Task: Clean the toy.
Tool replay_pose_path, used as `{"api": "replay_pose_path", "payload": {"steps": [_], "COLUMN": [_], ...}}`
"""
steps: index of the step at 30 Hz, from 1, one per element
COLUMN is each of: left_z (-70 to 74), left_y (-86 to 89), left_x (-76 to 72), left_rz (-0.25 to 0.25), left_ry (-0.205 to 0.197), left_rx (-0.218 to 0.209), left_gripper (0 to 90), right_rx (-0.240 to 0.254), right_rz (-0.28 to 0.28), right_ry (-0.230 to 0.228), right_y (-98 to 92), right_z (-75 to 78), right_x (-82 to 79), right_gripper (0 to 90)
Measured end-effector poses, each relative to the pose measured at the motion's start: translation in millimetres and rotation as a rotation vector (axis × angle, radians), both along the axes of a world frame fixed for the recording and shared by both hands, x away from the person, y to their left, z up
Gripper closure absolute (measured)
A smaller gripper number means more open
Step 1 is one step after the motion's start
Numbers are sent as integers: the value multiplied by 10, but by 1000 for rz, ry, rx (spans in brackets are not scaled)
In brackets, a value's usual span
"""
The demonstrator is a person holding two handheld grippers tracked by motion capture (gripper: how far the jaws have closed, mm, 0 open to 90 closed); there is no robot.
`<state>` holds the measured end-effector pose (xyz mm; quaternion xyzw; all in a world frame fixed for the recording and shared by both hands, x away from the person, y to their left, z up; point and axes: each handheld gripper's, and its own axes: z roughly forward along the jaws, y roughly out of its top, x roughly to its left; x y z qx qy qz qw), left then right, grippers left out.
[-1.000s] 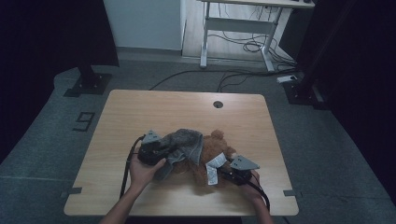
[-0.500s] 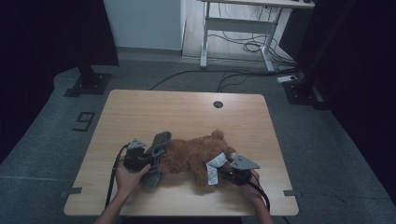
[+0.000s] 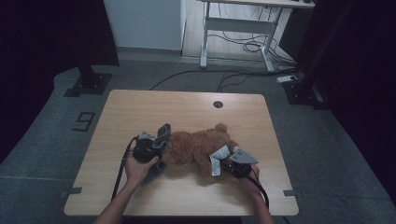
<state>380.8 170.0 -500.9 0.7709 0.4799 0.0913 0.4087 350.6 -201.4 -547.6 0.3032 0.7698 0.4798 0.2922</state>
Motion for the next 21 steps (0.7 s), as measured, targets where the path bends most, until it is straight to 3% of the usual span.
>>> {"api": "replay_pose_path", "payload": {"steps": [5,8,11,13,16,18,21], "left_z": [304,503,622,642,564,502,435], "left_y": [33,-89,-280,-447,-634,-693,-683], "left_x": [-36,1,71,138,192,180,120], "left_rz": [-4,-31,-61,-80,-95,-99,-99], "left_ry": [-78,-121,-138,-140,-121,-128,-135], "left_rx": [-33,-34,-13,10,33,51,35], "left_gripper": [826,824,821,820,821,824,830], "right_rx": [-4,-1,5,8,7,8,16], "right_rz": [28,42,47,48,46,39,32], "right_ry": [-9,-16,-10,-7,-9,-11,-2], "right_y": [-29,-36,-58,-65,-73,-81,-109], "right_z": [11,20,16,15,13,12,9], "right_x": [-56,-79,-80,-79,-81,-80,-79], "right_gripper": [593,592,592,591,589,586,577]}}
